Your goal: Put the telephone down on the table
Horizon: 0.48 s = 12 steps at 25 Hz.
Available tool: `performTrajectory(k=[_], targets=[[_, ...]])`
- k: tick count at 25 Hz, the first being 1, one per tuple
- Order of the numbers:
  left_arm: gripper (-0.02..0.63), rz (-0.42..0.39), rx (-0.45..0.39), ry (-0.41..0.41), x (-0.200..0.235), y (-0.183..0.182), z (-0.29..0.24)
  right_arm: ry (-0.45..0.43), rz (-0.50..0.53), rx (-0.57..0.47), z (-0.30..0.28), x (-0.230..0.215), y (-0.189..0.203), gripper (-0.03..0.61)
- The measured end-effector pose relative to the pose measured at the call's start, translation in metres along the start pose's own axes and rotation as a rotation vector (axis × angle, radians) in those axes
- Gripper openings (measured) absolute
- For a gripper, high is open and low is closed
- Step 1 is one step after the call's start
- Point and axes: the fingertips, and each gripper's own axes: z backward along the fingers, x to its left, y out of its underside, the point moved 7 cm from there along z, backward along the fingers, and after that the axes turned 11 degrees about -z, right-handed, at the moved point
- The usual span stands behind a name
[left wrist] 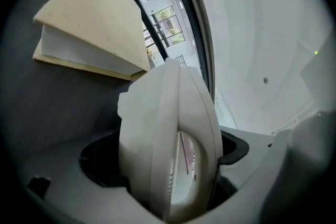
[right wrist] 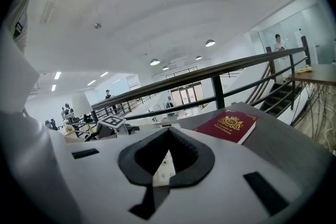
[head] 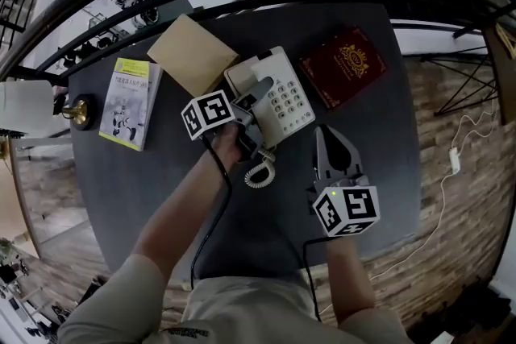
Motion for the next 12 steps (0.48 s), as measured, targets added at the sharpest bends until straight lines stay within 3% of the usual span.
performTrajectory(k=[6, 12], targets=[[0.469, -0.096, 0.109, -0.153, -0.002, 0.006, -0.002, -0.014, 0.002, -0.001, 0.014, 0.003, -0.005, 0.002], [0.474, -0.135, 0.188, -0.245, 0.004, 0.013, 0.001, -0.057, -0.015, -0.009, 0.028, 0.014, -0.015, 0.002]])
